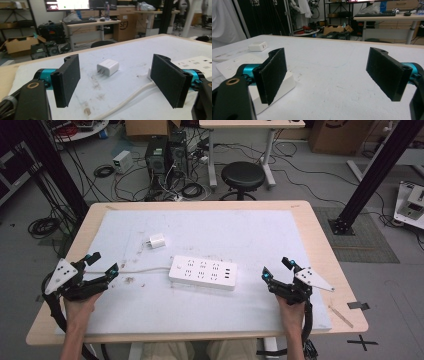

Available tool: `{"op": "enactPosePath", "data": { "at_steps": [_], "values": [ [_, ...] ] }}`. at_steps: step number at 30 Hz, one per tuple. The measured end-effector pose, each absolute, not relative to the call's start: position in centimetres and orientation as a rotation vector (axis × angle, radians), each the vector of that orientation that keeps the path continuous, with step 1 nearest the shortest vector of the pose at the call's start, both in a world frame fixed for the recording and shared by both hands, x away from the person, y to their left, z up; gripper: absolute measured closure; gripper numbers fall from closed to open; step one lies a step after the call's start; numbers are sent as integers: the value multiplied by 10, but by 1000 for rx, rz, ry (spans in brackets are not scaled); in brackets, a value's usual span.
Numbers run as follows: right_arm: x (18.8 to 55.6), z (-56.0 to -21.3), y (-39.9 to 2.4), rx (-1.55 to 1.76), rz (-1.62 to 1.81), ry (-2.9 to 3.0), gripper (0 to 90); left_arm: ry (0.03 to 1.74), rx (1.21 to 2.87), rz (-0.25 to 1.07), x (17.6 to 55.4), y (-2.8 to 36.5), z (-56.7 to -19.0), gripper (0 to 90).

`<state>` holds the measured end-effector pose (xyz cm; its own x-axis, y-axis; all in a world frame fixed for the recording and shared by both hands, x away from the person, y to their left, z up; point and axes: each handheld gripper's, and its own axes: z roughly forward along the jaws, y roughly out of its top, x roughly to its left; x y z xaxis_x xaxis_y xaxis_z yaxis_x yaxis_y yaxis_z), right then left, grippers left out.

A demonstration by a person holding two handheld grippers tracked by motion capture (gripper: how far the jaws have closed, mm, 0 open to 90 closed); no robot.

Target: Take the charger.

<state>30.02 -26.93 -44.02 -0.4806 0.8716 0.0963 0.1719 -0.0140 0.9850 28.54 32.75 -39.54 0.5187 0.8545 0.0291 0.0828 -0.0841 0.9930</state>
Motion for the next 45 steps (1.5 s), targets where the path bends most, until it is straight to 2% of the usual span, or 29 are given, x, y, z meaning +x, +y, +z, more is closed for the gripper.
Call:
{"op": "enactPosePath", "data": {
  "at_steps": [9,11,18,25,37,42,45],
  "values": [
    [300,-440,-269,1093,1542,1687,170,795,1697,703,319,313,-368,230],
    [300,-440,-269,1094,1544,1688,170,786,1764,664,338,306,-359,230],
    [300,-440,-269,1091,1541,1691,170,766,1898,607,371,294,-353,227],
    [301,-440,-269,1088,1544,1689,170,689,2116,500,419,273,-350,227],
    [301,-440,-270,1097,1541,1694,170,603,2320,327,473,258,-376,227],
    [302,-440,-269,1095,1534,1697,170,647,2291,286,491,263,-395,227],
    [302,-440,-269,1102,1532,1704,170,652,2318,312,499,265,-406,233]
  ]
}}
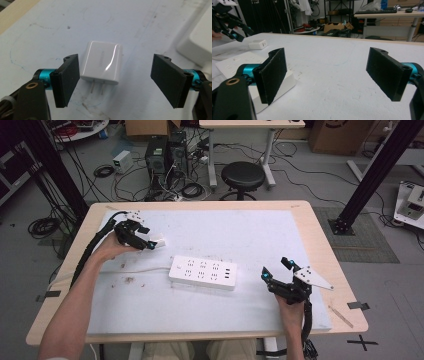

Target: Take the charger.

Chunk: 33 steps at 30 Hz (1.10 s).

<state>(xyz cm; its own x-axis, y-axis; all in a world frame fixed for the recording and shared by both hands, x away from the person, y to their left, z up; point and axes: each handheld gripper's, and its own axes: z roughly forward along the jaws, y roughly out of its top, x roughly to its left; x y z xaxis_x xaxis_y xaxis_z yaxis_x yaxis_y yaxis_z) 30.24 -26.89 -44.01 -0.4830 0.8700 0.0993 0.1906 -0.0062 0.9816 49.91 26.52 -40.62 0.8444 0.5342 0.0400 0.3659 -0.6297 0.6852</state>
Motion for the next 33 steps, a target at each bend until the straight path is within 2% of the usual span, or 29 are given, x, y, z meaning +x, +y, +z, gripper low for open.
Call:
{"op": "enactPosePath", "data": {
  "at_steps": [20,30,33],
  "values": [
    [303,-440,-268,1115,1514,1712,170,655,2328,256,517,256,-437,257],
    [303,-440,-267,1118,1509,1712,170,648,2329,266,519,256,-439,299],
    [303,-440,-267,1115,1507,1713,170,651,2330,274,519,257,-439,340]
  ]
}}
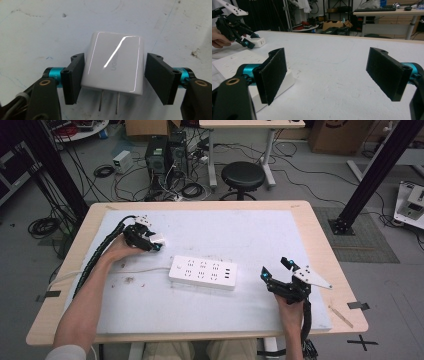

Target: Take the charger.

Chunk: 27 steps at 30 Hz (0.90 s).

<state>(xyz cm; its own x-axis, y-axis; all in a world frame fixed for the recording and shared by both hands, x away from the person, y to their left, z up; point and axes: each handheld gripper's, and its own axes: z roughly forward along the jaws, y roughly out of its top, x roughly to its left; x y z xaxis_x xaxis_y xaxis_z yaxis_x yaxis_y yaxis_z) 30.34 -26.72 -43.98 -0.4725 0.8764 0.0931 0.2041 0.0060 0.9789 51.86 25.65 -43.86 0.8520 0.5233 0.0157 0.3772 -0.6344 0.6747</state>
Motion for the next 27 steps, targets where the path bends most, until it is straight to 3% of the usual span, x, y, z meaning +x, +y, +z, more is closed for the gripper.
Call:
{"op": "enactPosePath", "data": {
  "at_steps": [9,27],
  "values": [
    [304,-440,-267,1110,1506,1712,170,651,2334,275,518,256,-438,419],
    [304,-440,-267,1103,1507,1720,170,657,2344,301,512,253,-436,424]
  ]
}}
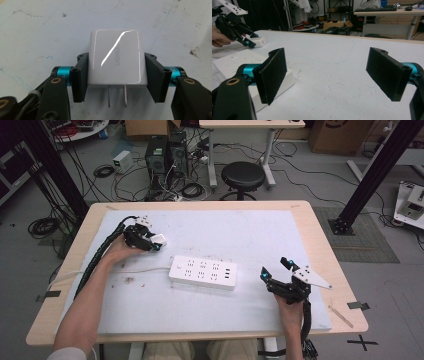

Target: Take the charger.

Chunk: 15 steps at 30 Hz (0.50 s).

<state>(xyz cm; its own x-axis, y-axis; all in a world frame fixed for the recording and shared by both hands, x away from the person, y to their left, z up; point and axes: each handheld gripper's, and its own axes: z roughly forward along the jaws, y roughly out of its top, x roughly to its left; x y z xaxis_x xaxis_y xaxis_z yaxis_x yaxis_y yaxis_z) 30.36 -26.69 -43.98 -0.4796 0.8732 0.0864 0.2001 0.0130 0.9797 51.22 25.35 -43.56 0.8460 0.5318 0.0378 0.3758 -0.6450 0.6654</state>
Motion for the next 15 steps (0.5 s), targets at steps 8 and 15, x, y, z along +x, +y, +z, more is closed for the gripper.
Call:
{"op": "enactPosePath", "data": {
  "at_steps": [8,15],
  "values": [
    [303,-440,-267,1115,1510,1723,170,673,2261,376,492,257,-410,424],
    [304,-440,-267,1112,1512,1722,170,692,2217,430,473,264,-395,424]
  ]
}}
